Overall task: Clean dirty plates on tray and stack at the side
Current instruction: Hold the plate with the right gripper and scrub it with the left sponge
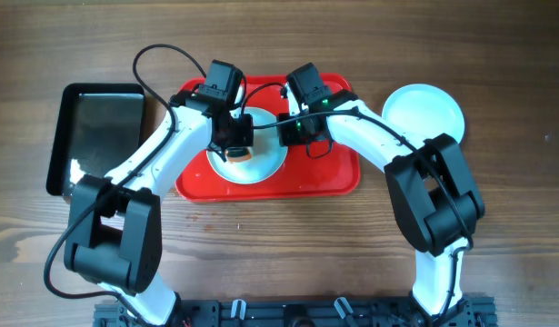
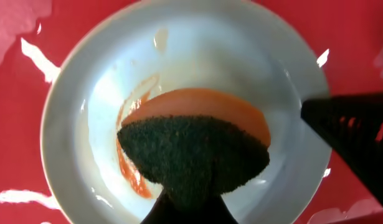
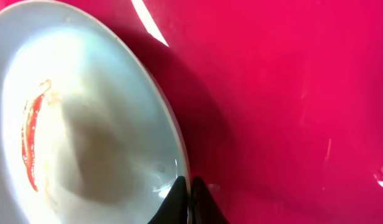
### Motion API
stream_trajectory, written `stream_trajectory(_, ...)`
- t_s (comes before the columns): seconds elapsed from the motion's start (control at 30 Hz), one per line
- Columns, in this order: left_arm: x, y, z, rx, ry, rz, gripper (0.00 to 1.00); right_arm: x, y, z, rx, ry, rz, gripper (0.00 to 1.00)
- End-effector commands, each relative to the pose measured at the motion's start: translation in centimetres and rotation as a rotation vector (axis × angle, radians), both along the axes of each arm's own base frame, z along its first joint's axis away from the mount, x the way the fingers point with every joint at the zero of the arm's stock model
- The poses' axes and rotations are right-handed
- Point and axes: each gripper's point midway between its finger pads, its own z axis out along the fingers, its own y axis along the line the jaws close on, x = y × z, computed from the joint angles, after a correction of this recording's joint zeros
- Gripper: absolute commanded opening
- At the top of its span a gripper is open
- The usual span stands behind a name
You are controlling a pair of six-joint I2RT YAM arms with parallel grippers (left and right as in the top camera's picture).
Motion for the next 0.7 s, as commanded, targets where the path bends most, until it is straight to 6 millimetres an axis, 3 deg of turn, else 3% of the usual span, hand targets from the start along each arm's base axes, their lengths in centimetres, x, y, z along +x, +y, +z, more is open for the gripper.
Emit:
stream_trajectory(0.0, 0.7, -0.2, -1.0, -0.034, 0.013, 0.073, 0.04, -0.8, -0.5, -0.9, -0.032, 0.036, -0.012, 0.04)
stream_trajectory(0.13, 0.5, -1.1, -3.6, -0.062, 0.083, 0.151, 0.04, -1.0, -0.6, -1.0, -0.033, 0.049, -0.029, 0.04)
stream_trajectory(0.27, 0.3, -3.7, -3.5, -0.061, 0.047, 0.086, 0.04, -1.0, -0.6, -1.0, -0.033, 0.05, -0.029, 0.05)
stream_trajectory(0.4, -0.3, -3.9, -4.9, 0.006, 0.055, 0.069, 0.04, -1.3, -0.7, -1.1, -0.042, 0.062, -0.027, 0.04)
stream_trajectory(0.43, -0.6, -3.6, -5.7, 0.023, 0.078, 0.07, 0.04, -1.3, -0.7, -1.1, -0.042, 0.062, -0.027, 0.04)
stream_trajectory(0.5, -1.1, -1.2, -7.0, 0.154, 0.095, 0.095, 0.04, -1.3, -0.7, -1.1, -0.042, 0.063, -0.027, 0.04)
stream_trajectory(0.6, -1.2, 2.8, -6.7, 0.373, 0.063, 0.127, 0.04, -1.3, -0.7, -1.1, -0.042, 0.063, -0.027, 0.04)
stream_trajectory(0.67, -0.7, 4.2, -6.2, 0.456, 0.024, 0.141, 0.04, -1.3, -0.8, -1.1, -0.043, 0.063, -0.027, 0.04)
